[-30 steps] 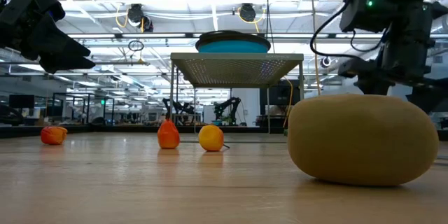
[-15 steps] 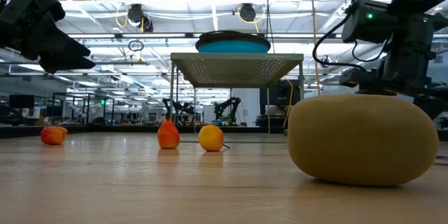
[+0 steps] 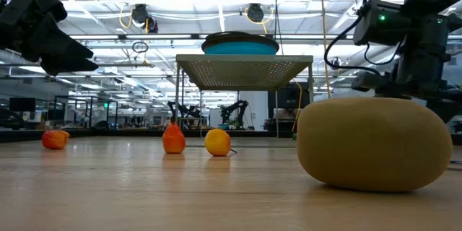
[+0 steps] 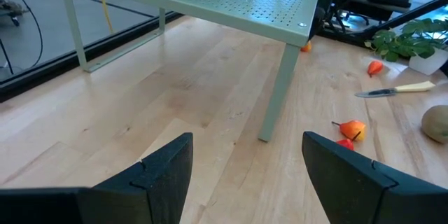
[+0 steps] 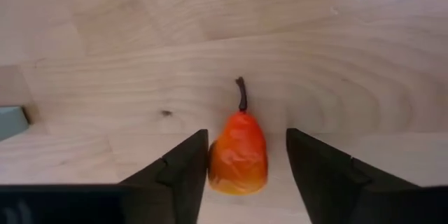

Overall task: Pick & Place Fruit
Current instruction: Put the peach into the blue strainer bowl on the shelf

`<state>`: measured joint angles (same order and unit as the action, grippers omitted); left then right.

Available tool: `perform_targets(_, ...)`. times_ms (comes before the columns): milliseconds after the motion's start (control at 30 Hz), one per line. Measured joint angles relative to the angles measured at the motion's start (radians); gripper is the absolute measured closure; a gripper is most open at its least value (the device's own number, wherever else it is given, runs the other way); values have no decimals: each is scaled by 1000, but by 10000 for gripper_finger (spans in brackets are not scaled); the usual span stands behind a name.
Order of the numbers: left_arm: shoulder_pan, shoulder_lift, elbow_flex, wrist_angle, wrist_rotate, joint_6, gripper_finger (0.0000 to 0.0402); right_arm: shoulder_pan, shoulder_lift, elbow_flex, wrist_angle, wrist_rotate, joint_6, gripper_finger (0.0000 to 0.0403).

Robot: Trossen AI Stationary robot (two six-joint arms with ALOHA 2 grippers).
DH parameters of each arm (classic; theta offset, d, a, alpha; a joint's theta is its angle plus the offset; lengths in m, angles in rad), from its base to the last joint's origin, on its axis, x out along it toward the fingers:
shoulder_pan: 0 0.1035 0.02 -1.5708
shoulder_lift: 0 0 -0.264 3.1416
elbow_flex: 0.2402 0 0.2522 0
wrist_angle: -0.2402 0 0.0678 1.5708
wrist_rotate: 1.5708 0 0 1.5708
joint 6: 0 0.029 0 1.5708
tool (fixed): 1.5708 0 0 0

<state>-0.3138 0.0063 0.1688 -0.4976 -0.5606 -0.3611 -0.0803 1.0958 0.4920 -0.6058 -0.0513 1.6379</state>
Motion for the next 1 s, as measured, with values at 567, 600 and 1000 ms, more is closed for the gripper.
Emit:
perform_targets(567,0,0,0,1,0,-20,133,2,-34,-2,35,-56,-90,291)
perform_targets(600,0,0,0,1,0,-28,133,2,-45,-2,45,-61,-112,291)
perform_targets(1000,0,0,0,0,1,-62,133,2,-235,-2,321,-121,-390,292)
